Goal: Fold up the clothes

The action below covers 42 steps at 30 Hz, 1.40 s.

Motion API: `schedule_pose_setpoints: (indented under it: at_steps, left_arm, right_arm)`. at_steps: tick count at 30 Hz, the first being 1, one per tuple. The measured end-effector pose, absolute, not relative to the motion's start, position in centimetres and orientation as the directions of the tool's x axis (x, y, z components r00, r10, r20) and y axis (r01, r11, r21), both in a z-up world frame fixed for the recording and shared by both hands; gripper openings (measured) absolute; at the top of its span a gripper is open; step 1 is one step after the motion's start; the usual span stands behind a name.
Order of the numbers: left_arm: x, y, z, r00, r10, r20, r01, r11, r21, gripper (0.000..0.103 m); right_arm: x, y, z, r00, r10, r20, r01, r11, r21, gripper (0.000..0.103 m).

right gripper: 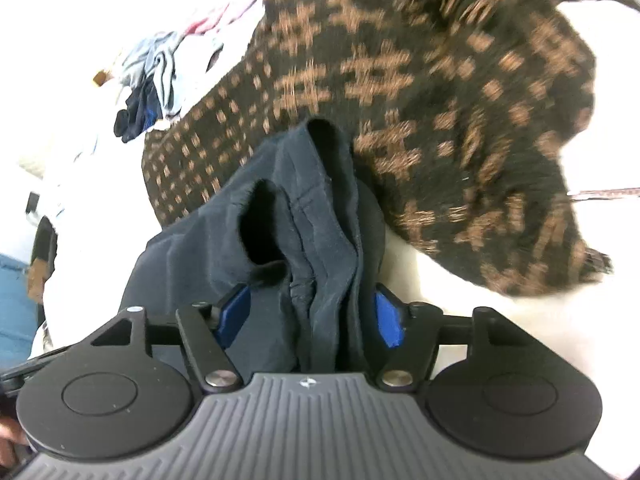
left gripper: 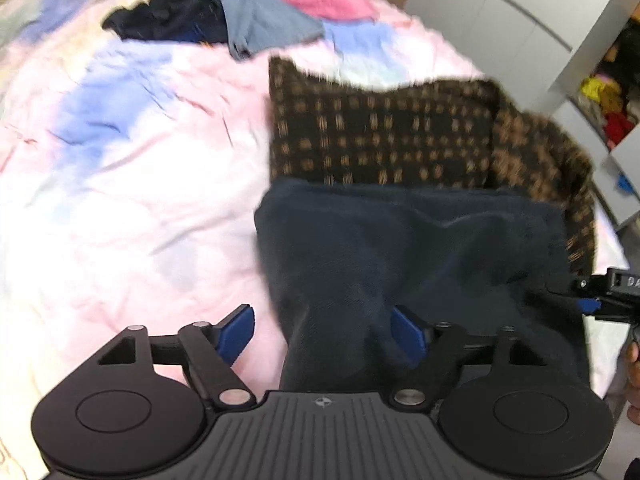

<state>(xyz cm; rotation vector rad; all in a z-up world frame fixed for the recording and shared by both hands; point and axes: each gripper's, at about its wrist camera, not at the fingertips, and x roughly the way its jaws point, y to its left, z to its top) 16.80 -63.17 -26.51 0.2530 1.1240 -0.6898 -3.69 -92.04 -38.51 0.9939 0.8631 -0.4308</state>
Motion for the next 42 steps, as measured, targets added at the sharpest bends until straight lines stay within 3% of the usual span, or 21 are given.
schedule_pose_setpoints:
  at_steps: [11, 22, 34, 42]
  left_arm:
    - [10.5, -56.9, -14.5, 0.339, -0.427, -0.838, 0.588, 0.792, -0.166, 0.080]
    - [5.4, -52.8, -7.9, 0.306, -0.466, -0.830, 0.662, 0.731, -0.166, 0.086]
    - [1.2, -47.5, -3.0, 0.300, -0.509, -0.807, 0.713, 0.682, -0.165, 0.091]
    - [-1.5, -45.0, -0.3, 0.374, -0.505, -0.778, 0.727, 0.681, -0.093, 0.097]
  right_arm:
    - [-8.1, -88.2, -27.2, 0.634, -0.098, -0.767, 0.674, 0.557, 0.486, 0.066]
    - [-11.7, -79.7, -17.6, 0.668, -0.188, -0.720, 0.646, 0.626, 0.436, 0.068]
    - [-13.2, -69.8, -13.2, 0.620, -0.292, -0.728, 0.669, 0.681, 0.297, 0.085]
    - [-13.7, -65.4, -11.1, 0.651, -0.308, -0.694, 0.649, 0.700, 0.298, 0.103]
